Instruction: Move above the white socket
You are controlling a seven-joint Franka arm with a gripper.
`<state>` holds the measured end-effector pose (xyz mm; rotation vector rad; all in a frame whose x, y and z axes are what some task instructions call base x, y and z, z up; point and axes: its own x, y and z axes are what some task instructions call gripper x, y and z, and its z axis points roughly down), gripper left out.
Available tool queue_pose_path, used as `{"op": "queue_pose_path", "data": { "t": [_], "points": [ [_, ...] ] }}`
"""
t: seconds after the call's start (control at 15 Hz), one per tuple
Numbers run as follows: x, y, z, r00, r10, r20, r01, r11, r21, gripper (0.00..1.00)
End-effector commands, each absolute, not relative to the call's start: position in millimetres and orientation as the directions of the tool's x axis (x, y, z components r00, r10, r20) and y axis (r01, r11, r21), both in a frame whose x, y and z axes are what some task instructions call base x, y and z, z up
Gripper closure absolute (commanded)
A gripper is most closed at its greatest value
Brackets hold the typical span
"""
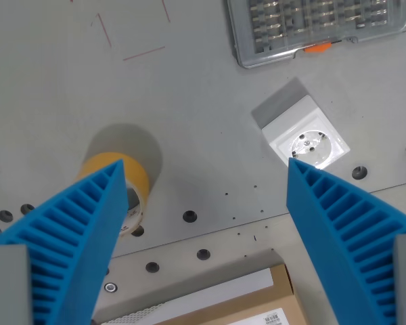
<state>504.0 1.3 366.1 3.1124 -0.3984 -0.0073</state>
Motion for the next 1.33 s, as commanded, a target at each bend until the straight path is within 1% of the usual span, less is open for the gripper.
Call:
{"op": "queue_pose_path", "data": {
  "t": [0.07, 0.4, 0.8, 1.07, 1.33],
  "points": [
    [504, 1, 367, 0.968, -0.252, -0.001, -0.252, -0.968, 0.004, 0.0],
    [503, 1, 367, 0.962, -0.273, -0.001, -0.273, -0.962, 0.005, 0.0],
    [500, -2, 360, 0.935, -0.354, 0.012, -0.354, -0.935, 0.006, 0.0],
    [494, -6, 351, 0.903, -0.429, 0.038, -0.429, -0.903, 0.002, 0.0],
    [486, -11, 336, 0.846, -0.528, 0.073, -0.529, -0.849, -0.01, 0.0]
  ]
}}
